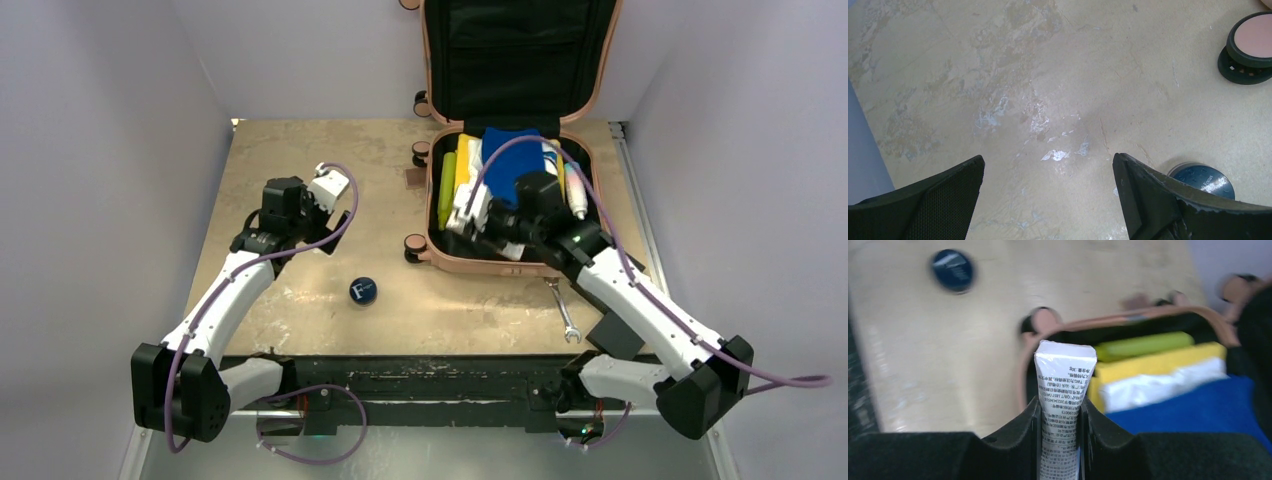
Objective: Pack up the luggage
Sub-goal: Pick up the makeup from the corner of the board, then place the makeup in the luggage.
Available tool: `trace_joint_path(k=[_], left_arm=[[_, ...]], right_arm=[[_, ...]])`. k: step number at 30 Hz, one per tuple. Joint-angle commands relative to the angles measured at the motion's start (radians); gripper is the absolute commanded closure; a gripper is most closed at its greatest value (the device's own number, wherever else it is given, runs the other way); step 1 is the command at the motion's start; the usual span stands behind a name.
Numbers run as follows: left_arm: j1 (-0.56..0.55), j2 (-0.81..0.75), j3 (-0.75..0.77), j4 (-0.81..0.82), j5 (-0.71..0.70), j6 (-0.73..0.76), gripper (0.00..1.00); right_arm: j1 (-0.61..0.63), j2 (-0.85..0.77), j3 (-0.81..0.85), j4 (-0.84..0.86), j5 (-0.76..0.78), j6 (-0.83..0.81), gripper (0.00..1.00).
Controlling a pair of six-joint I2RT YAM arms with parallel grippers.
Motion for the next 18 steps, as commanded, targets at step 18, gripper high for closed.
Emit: trace_joint_path(k=[18], left_arm=[[0.011, 0.159, 0.136, 0.105, 0.0, -0.044, 0.01]], right_arm=[[-0.632, 0.372, 0.291, 0.353, 0.381, 0.349, 0.82]])
